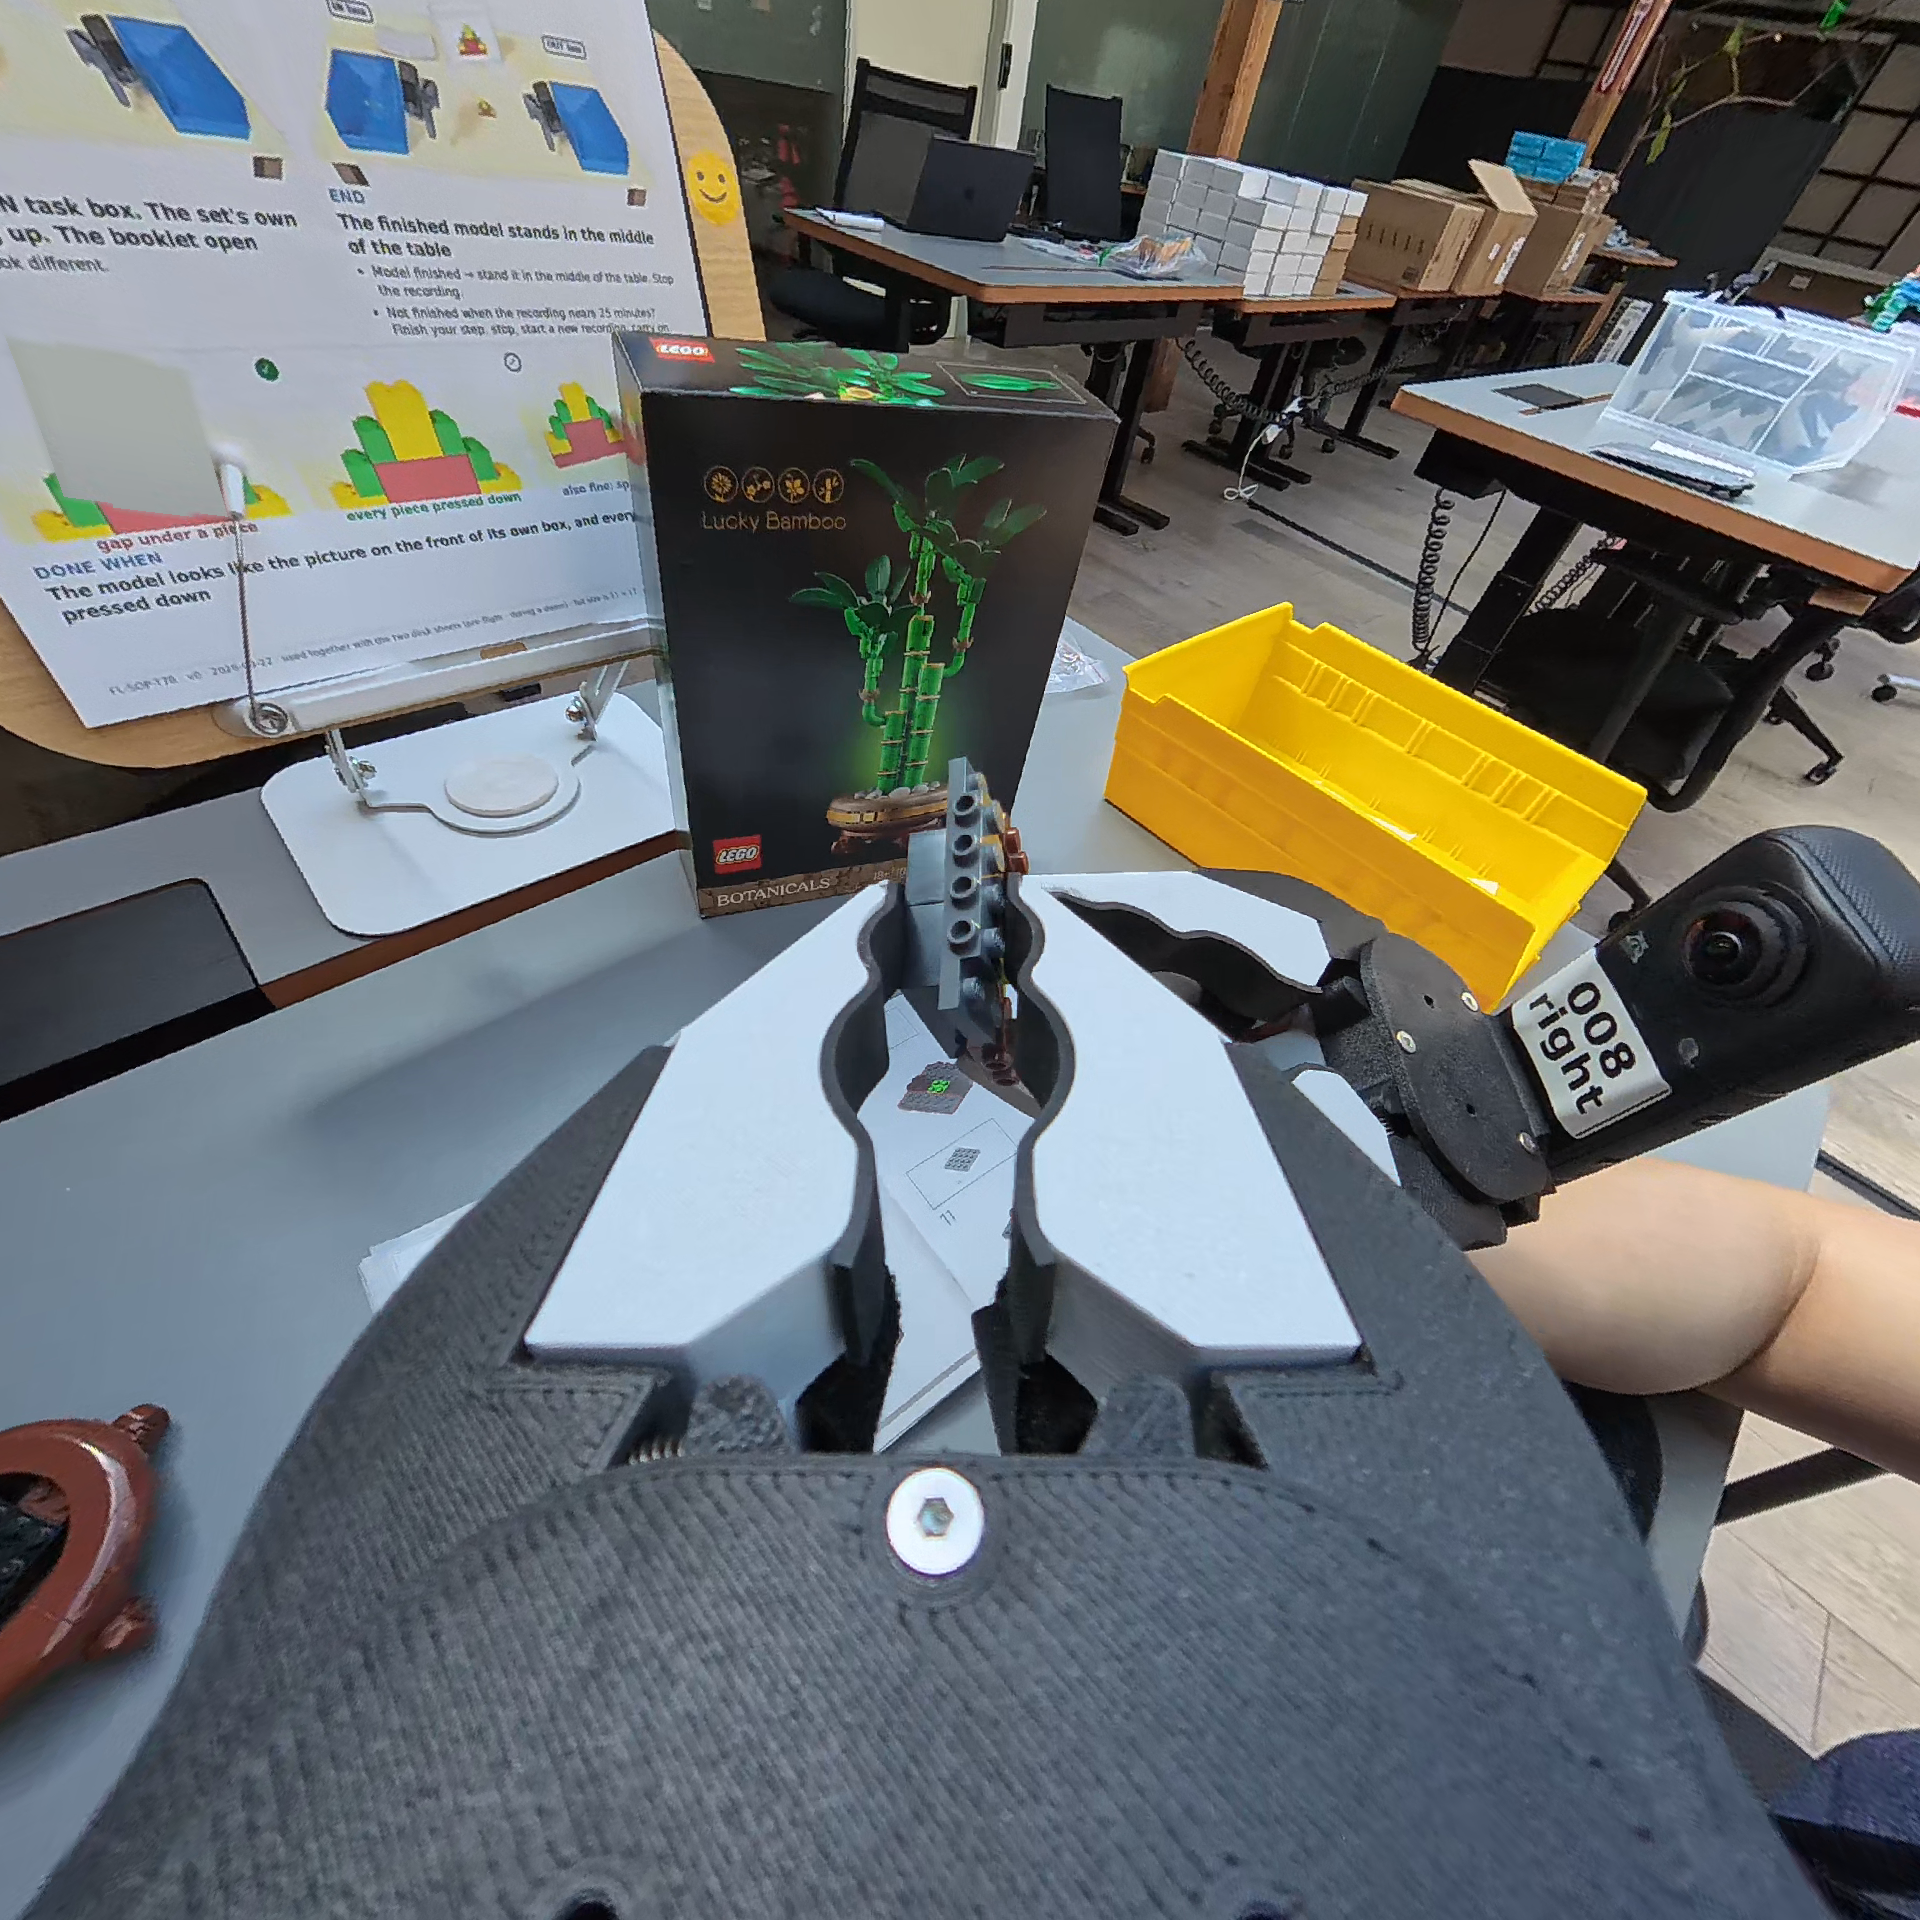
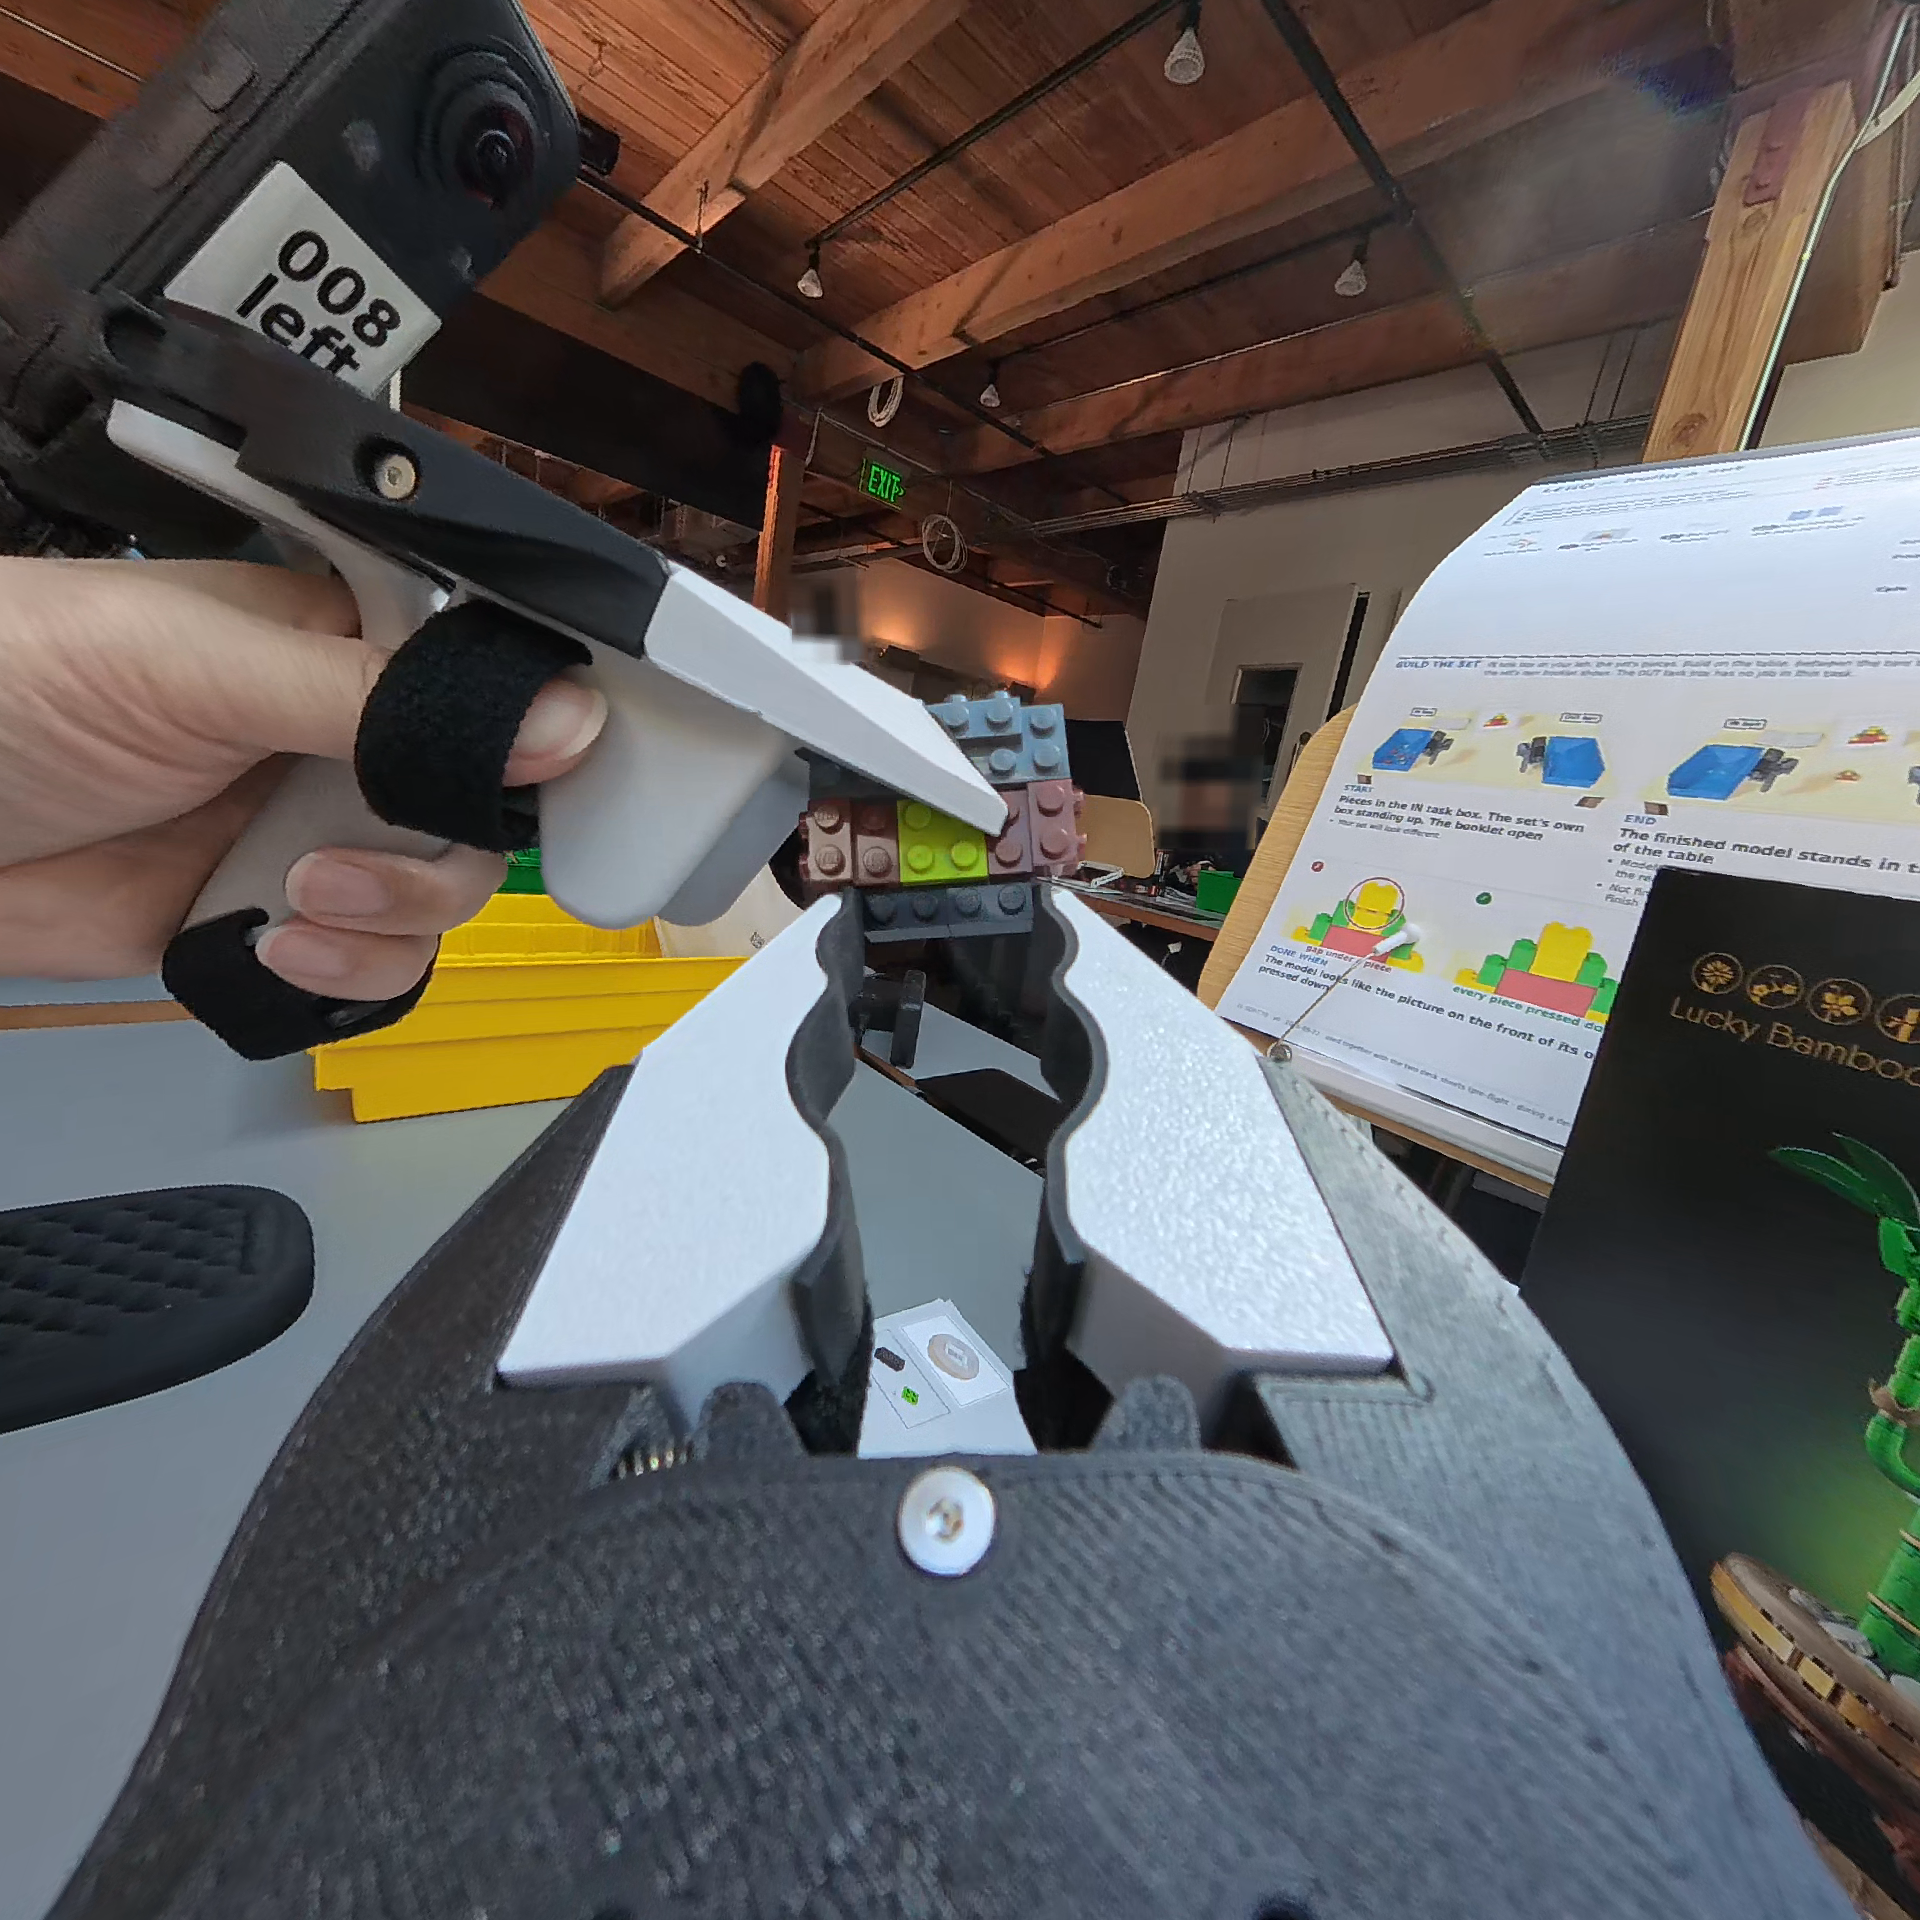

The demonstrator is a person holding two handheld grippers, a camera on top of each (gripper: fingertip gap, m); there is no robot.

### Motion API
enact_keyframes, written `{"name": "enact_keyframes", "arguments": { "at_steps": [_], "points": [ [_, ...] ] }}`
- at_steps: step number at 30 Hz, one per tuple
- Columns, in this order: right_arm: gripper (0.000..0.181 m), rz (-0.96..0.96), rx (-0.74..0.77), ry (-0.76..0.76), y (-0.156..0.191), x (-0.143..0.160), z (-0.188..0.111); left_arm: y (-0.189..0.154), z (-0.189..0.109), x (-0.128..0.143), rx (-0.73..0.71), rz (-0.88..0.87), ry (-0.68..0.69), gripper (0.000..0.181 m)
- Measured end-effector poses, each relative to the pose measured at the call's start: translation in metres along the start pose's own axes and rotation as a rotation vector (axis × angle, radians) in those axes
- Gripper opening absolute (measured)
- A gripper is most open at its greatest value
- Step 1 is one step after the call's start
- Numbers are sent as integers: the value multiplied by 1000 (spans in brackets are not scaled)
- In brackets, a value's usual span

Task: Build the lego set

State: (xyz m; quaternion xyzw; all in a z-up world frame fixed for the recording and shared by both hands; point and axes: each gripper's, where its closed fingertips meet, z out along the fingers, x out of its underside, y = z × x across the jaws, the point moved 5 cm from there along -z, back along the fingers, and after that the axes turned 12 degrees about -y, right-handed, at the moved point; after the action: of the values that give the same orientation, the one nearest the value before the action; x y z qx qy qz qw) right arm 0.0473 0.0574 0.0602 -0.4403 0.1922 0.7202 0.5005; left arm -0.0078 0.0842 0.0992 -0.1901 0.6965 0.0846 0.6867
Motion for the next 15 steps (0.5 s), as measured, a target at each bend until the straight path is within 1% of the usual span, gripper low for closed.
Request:
{"name": "enact_keyframes", "arguments": {
  "at_steps": [5,11,15],
  "points": [
    [30,-4,5,-7,-1,-1,-1,-3,1,0,6,61,-3,15],
    [31,-12,8,-29,-1,-6,-2,-5,0,-2,29,30,-41,16],
    [31,-24,7,-33,0,-7,-2,-7,-1,-3,37,42,-46,15]
  ]
}}
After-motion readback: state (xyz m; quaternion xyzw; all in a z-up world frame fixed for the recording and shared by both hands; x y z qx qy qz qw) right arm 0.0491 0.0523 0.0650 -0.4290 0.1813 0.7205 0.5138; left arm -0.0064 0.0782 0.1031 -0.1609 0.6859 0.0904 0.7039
